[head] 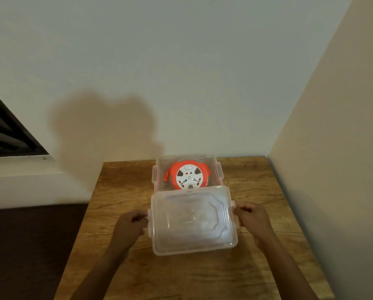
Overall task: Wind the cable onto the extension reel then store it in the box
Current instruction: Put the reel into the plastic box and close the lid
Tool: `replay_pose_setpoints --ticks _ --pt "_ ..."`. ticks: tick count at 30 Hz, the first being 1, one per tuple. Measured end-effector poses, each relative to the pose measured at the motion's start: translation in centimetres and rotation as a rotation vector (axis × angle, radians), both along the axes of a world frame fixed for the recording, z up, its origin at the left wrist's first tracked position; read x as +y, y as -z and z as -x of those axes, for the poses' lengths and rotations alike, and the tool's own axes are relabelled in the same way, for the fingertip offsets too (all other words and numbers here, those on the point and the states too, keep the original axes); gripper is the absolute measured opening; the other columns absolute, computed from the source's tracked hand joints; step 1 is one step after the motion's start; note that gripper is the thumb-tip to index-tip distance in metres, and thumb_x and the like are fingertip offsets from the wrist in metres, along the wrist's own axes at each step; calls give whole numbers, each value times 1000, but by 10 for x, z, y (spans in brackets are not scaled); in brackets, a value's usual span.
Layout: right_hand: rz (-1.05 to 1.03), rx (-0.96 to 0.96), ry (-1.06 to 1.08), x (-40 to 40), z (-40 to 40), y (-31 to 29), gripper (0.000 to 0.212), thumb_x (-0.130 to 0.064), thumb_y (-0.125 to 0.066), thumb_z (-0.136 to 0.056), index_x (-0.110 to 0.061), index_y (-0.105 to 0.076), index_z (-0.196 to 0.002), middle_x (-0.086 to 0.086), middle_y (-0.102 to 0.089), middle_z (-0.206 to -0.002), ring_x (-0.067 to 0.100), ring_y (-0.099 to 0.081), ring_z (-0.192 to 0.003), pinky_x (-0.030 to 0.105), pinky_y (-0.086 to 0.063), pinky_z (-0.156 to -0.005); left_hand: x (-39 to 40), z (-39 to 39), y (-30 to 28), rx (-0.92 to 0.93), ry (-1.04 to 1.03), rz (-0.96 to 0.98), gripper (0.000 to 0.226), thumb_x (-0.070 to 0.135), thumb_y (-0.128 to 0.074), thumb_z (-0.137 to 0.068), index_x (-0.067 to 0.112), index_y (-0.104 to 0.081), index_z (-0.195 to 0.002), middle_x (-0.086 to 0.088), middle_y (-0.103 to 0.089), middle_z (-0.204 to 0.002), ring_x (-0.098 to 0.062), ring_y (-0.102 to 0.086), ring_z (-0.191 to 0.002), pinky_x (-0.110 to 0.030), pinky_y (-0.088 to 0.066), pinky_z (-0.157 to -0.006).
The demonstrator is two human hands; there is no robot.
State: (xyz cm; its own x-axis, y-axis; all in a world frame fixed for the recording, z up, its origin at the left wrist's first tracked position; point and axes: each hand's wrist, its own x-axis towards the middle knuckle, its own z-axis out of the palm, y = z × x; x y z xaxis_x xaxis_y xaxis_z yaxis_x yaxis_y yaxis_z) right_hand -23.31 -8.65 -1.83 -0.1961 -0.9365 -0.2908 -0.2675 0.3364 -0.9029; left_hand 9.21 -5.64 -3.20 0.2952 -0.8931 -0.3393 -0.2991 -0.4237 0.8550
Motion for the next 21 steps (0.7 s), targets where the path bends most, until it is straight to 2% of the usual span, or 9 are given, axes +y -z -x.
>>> replay_pose_setpoints --ticks 3,6,8,10,13,15,18,21 --pt "63 -76 86 -16 -1 -18 17 -11 -68 -90 -24 -78 -87 -4 -74 -70 13 -64 -62 22 -53 -54 -18 4 -28 57 -78 133 21 4 -64 -98 21 -74 -102 2 -74 -100 -19 -69 -94 -30 -56 -73" --pt "159 -197 100 -28 -3 -33 17 -10 -68 -91 -24 -77 -96 4 -73 -74 13 -63 -61 21 -54 -57 -36 2 -49 187 -184 245 22 -2 -65 -97 9 -74 -114 -6 -73 -105 -22 -70 -96 -28 -60 -73" --pt "215 -311 82 -36 -4 -41 19 -7 -68 -91 -19 -76 -103 13 -71 -77 16 -64 -64 25 -56 -62 -45 -2 -60 327 -211 335 21 -4 -65 -97 12 -75 -105 -7 -75 -101 -19 -73 -91 -22 -63 -72" --pt "252 -366 57 -43 -5 -47 19 -6 -66 -91 -14 -75 -106 14 -74 -84 20 -68 -70 28 -57 -68 -54 -6 -68 451 -223 376 25 -5 -62 -98 15 -76 -95 -6 -79 -92 -16 -77 -86 -18 -63 -71" --pt "264 -391 49 -55 -5 -49 20 -7 -59 -95 -10 -74 -108 13 -76 -93 26 -73 -83 34 -59 -73 -67 -12 -74 525 -244 380 26 -5 -58 -99 10 -77 -90 -8 -81 -88 -15 -79 -83 -20 -63 -69" --pt "252 -463 78 -61 -6 -51 20 -8 -56 -95 -7 -74 -102 16 -75 -94 30 -73 -88 37 -59 -76 -75 -15 -74 571 -265 380 23 -3 -57 -100 7 -76 -93 -9 -82 -87 -18 -79 -84 -23 -65 -70" --pt "248 -460 94 -72 -8 -52 17 -9 -63 -92 -13 -79 -87 14 -76 -92 28 -74 -86 36 -61 -74 -85 -16 -72 563 -225 371 14 4 -63 -99 0 -77 -101 -11 -82 -95 -21 -78 -91 -24 -65 -73" --pt "210 -431 92 -88 -9 -47 13 -2 -68 -86 -11 -77 -85 14 -76 -93 29 -74 -85 39 -61 -73 -95 -13 -64 355 -162 340 18 1 -69 -94 -3 -77 -110 -16 -80 -104 -27 -76 -97 -31 -64 -79"
